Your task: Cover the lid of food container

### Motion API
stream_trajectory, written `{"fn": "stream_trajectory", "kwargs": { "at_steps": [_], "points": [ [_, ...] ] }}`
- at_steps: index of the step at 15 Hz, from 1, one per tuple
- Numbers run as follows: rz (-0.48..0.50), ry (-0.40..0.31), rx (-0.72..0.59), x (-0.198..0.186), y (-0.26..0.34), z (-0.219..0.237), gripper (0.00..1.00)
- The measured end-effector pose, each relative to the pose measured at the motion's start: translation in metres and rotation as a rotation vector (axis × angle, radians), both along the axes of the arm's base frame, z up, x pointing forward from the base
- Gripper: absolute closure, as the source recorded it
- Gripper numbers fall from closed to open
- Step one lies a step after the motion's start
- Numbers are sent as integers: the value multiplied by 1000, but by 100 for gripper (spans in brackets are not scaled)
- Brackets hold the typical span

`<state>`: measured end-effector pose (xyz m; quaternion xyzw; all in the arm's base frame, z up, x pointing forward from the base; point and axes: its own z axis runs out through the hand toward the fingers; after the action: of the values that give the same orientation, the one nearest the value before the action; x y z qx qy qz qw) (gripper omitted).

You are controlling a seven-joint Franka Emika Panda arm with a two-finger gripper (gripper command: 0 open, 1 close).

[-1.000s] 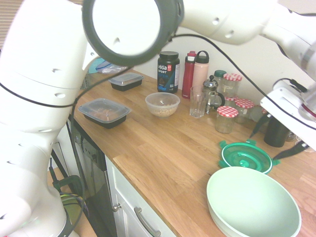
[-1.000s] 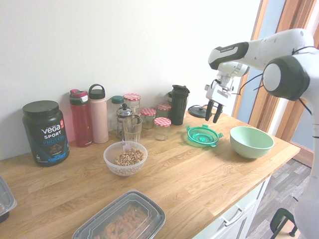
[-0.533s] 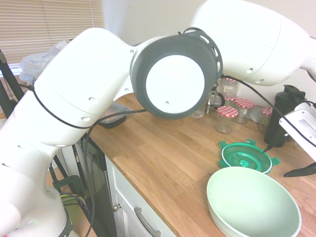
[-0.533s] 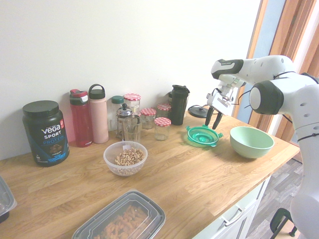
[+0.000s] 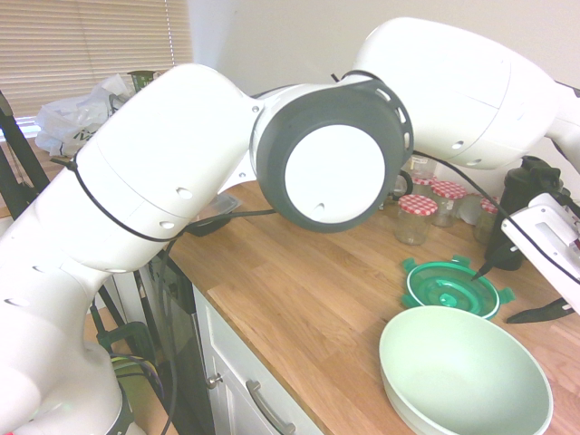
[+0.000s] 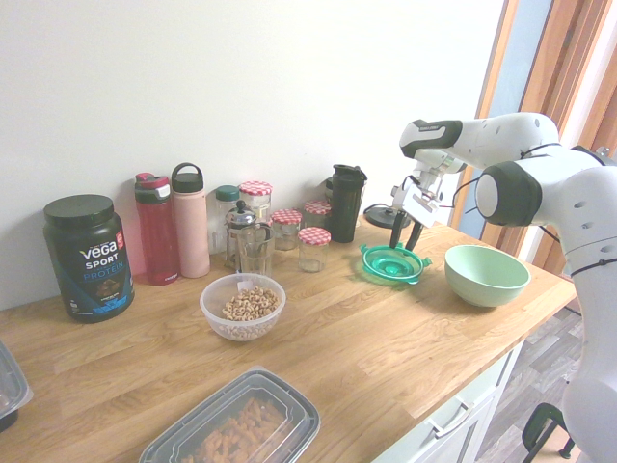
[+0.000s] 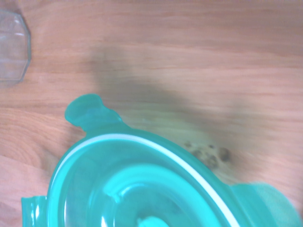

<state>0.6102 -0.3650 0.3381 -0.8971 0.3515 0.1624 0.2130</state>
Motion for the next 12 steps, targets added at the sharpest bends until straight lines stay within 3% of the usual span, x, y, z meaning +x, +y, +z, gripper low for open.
{"fn": "stream_trajectory", "kwargs": {
  "at_steps": [4, 5, 12],
  "points": [
    [22, 12, 17, 3, 24, -3, 0],
    [18, 8, 27, 2, 29, -4, 100],
    [-29, -33, 123, -13, 45, -15, 100]
  ]
}}
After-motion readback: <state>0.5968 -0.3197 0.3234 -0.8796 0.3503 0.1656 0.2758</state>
